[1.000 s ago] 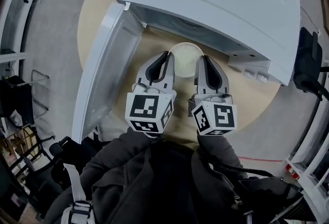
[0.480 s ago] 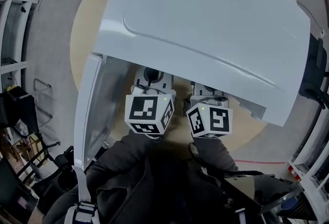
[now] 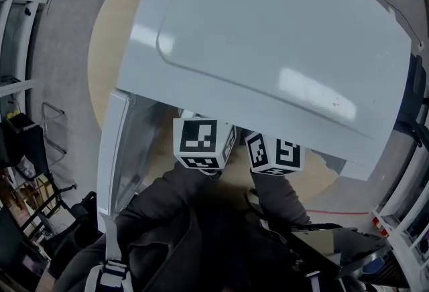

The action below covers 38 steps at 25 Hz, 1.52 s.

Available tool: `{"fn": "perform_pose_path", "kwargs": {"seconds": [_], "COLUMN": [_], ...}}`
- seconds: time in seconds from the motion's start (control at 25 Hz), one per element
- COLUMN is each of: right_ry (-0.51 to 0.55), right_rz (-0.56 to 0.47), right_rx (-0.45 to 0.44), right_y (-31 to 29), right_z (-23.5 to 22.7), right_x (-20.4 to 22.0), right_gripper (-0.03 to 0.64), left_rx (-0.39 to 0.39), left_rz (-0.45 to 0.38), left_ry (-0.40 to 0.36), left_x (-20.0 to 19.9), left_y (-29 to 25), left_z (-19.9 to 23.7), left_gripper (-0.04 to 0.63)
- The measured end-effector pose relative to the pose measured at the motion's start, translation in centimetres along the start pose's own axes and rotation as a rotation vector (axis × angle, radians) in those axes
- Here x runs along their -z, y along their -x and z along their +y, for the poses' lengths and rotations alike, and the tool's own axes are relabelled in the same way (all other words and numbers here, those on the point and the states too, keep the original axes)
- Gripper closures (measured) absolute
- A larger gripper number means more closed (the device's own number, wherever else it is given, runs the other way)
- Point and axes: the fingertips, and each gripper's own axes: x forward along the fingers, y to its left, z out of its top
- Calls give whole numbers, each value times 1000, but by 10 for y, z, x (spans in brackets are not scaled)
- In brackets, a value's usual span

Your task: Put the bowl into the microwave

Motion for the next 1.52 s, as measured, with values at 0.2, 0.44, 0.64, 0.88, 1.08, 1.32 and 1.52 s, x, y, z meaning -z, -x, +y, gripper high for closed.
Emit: {"fn": "perform_pose_path", "kwargs": {"seconds": [0.2,0.44,0.64,0.88,1.08,1.32,1.52], "right_ry": [52,90,169,252,259,228,229], "right_rz": [-4,-25,-30,-49,-48,39,101], "right_rx": [6,-5,14,4,-3,-41,-63], "right_y": [-7,-6,2,25,52,80,74], "right_z": [-4,-8,-6,9,19,40,45], "right_x": [-2,-6,-12,-10,-5,29,43], "right_gripper": [583,506,494,463,463,609,609], "left_rx": [7,-18,-42,-69,-57,47,111], "left_rz": [-11,-52,-69,-95,-107,-77,-43], "left_ry": [-63,-69,-68,-59,-38,-41,-51], "left_x": [4,-8,-8,-5,2,24,34], "left_y": [-10,-6,14,45,72,92,80], "left_z": [-8,-9,-5,5,4,-10,-22], "left_gripper": [568,566,566,566,566,586,586]}}
